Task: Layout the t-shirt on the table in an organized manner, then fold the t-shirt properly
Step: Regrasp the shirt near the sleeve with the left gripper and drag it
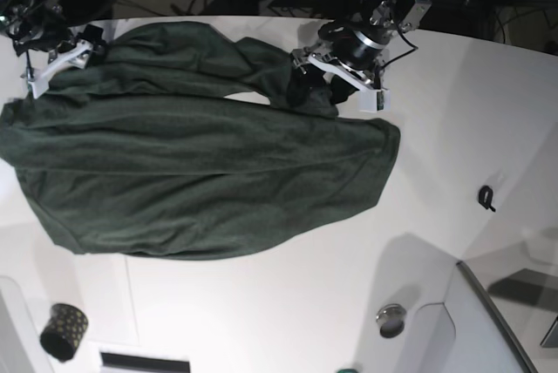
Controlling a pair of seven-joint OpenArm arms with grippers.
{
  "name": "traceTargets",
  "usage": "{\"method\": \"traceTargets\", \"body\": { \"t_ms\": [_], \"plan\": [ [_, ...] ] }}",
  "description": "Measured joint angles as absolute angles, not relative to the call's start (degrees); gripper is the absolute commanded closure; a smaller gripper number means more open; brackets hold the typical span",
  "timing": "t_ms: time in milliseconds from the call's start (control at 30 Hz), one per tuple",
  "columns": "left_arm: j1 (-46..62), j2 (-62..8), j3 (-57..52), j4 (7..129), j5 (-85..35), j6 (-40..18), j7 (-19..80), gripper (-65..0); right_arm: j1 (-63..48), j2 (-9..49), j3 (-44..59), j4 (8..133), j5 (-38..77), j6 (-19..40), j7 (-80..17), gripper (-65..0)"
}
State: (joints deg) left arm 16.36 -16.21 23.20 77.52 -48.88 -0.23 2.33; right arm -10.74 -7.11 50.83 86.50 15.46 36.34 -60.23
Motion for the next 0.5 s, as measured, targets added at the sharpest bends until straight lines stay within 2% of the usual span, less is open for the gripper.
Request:
{"method": "traceTargets", "body": {
  "t_ms": [33,67,200,500],
  "plan": [
    [16.12,-16.21,23.31,77.43,-48.90,-0.21,2.63,-42.8,-10.74,-7.11,50.83,86.50,15.44,36.56,-60.25,-41.1],
    [16.03,-16.01,23.31,77.43,-48.88,-0.01,3.18,-36.2,-10.72,-7.11,50.83,86.50,15.42,37.52,-60.25,-41.1],
    [16.56,-15.73,23.51,77.08,-49.08,0.67,4.71,0.0,-10.72,-7.11,50.83,86.48,15.16,39.09,-60.27,-41.0],
    [16.88,-16.21,23.46,77.21,-48.95,1.06,5.17,0.0,-11.99,-7.01,41.87,86.50,16.16,39.09,-59.11,-41.0]
  ]
}}
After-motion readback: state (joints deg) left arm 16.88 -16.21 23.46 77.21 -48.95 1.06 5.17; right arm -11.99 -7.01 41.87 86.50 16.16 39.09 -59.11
